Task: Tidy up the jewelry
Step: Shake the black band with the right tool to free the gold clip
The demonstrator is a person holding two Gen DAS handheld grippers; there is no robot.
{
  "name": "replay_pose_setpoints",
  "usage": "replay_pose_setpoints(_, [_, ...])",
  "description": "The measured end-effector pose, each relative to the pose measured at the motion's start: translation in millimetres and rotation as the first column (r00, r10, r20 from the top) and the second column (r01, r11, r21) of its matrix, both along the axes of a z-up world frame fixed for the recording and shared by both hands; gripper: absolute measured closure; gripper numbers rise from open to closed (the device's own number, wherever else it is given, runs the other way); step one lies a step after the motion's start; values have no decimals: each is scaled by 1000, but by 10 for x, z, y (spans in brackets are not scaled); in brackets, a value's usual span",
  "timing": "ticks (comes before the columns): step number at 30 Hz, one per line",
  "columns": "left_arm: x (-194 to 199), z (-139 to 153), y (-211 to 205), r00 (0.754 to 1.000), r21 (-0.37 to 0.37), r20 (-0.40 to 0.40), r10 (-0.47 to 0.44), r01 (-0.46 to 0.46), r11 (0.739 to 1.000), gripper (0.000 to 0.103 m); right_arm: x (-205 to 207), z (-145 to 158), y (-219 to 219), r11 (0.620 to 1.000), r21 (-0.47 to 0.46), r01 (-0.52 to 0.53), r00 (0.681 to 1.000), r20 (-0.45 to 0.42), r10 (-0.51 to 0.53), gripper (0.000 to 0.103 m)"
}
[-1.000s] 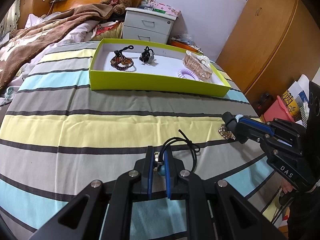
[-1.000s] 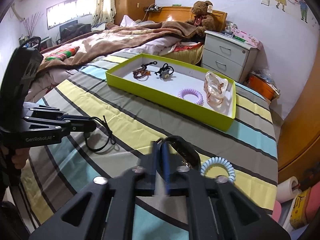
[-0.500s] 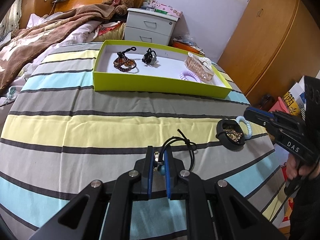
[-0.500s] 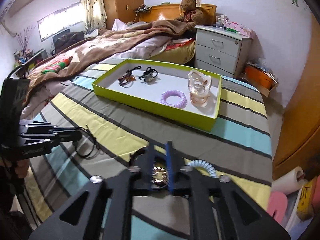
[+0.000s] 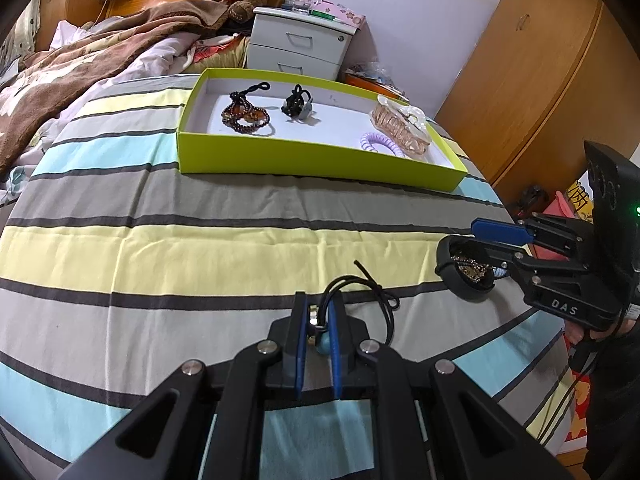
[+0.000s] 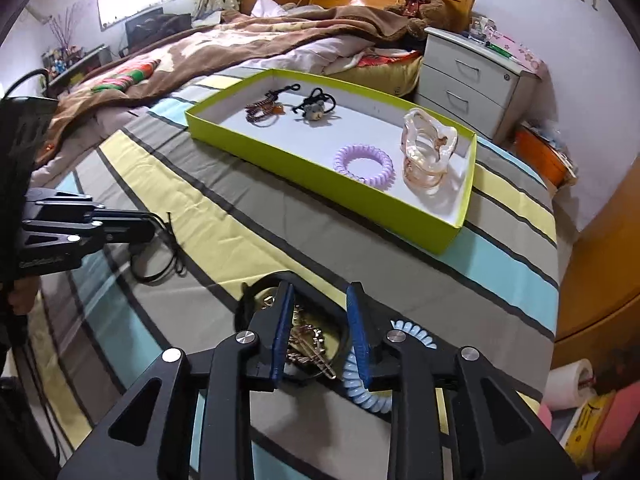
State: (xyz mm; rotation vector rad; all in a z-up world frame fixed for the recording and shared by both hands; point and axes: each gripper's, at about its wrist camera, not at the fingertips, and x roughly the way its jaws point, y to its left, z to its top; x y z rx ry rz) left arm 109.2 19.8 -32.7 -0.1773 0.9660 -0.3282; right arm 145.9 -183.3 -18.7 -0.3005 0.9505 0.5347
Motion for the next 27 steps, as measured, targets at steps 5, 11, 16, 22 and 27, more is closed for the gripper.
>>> replay_pose_setpoints(5, [5, -9, -9, 1000, -2, -3, 1, -1, 1000, 92, 36, -49, 36, 999, -38, -34, 999, -18, 34, 74])
replay_pose_setpoints(11, [18, -12, -3, 1000, 1, -4, -4, 4, 1000, 92, 126, -76, 48, 996, -39, -76, 996, -53, 74, 73])
replay_pose_setpoints(16, [33, -8, 6, 1000, -2, -9, -3, 3, 1000, 92, 213, -79, 83, 993, -33, -117, 989, -95, 114, 73])
replay_pose_setpoints(22, [23, -11, 7, 1000, 2, -10, -1, 1, 1000, 92, 160, -68, 142, 989, -64, -136, 988, -84, 130, 78])
replay_pose_setpoints(27, [30, -11, 11, 1000, -4, -12, 6, -6, 1000, 92, 101, -56, 101, 992, -52, -111, 992, -63, 108, 90])
